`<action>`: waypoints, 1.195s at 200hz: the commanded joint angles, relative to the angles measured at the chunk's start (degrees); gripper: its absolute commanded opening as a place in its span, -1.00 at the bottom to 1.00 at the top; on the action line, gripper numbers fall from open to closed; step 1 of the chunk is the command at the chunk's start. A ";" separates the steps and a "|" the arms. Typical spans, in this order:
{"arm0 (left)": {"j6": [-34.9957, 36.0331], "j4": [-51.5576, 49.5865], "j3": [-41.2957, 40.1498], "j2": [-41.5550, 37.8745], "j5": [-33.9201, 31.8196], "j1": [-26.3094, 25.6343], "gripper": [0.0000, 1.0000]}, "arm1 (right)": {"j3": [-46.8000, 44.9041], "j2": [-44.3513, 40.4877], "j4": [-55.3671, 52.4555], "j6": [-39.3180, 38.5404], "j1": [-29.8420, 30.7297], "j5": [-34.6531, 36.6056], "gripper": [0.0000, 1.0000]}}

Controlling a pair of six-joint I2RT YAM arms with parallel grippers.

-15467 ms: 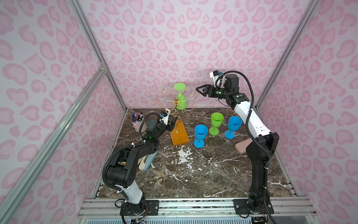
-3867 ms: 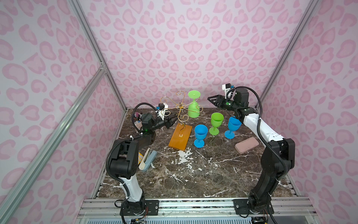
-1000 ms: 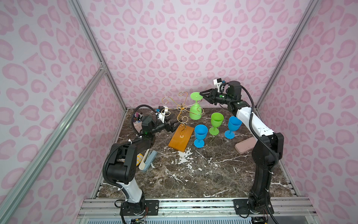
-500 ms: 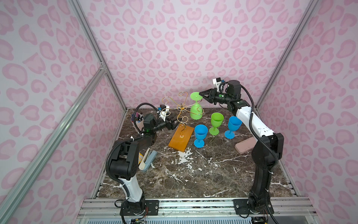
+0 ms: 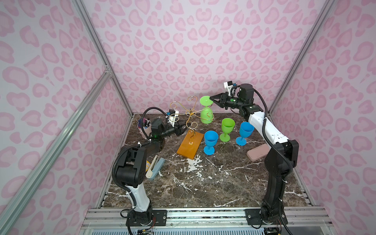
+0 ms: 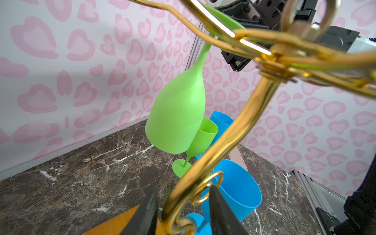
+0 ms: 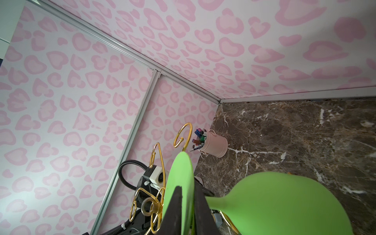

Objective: Take the wine glass off the wine glass rack
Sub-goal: Pick up the wine glass from the wine glass rack.

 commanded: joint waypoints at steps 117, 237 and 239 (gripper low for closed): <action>0.36 0.46 0.67 -0.38 2.36 0.00 -0.25 | -2.48 -1.73 1.74 2.88 -0.57 -1.61 -0.97; 0.44 0.11 1.20 -0.12 3.18 0.01 -0.39 | -2.39 -1.53 3.79 5.90 -1.63 -2.80 -1.00; 0.43 0.11 1.20 -0.05 3.18 0.06 -0.39 | -2.39 -1.57 3.76 5.88 -1.61 -2.81 -1.00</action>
